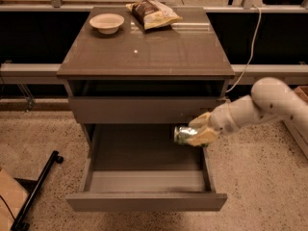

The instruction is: Pick green can from middle drawer and place on counter

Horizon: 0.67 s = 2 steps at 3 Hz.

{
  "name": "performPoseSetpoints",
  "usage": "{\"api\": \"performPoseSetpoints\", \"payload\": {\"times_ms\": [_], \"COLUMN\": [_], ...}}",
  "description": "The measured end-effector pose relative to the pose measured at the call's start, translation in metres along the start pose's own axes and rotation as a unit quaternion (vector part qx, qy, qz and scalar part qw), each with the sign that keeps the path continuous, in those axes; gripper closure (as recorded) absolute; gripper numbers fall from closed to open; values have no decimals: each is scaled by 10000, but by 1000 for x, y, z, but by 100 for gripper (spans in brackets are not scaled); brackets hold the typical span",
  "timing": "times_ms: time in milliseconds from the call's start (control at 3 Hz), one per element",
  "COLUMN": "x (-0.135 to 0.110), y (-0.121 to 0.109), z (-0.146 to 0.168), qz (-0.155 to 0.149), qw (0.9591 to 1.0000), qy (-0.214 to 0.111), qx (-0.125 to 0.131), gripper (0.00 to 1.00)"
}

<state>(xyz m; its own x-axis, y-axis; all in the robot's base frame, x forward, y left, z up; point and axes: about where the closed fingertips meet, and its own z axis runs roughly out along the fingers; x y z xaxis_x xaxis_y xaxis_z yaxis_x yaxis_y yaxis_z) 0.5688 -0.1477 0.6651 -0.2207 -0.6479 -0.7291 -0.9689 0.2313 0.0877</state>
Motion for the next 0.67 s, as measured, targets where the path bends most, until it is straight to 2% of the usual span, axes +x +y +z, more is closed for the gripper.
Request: {"api": "performPoseSetpoints", "payload": {"times_ms": [333,667], "x": [-83,-167], "y": [-43,-87], "z": [-123,-172], "qz": [-706,-1319], "qw": [9879,9652], "qy": [1108,1855], "qx": [824,1291], "gripper": [100,100]}}
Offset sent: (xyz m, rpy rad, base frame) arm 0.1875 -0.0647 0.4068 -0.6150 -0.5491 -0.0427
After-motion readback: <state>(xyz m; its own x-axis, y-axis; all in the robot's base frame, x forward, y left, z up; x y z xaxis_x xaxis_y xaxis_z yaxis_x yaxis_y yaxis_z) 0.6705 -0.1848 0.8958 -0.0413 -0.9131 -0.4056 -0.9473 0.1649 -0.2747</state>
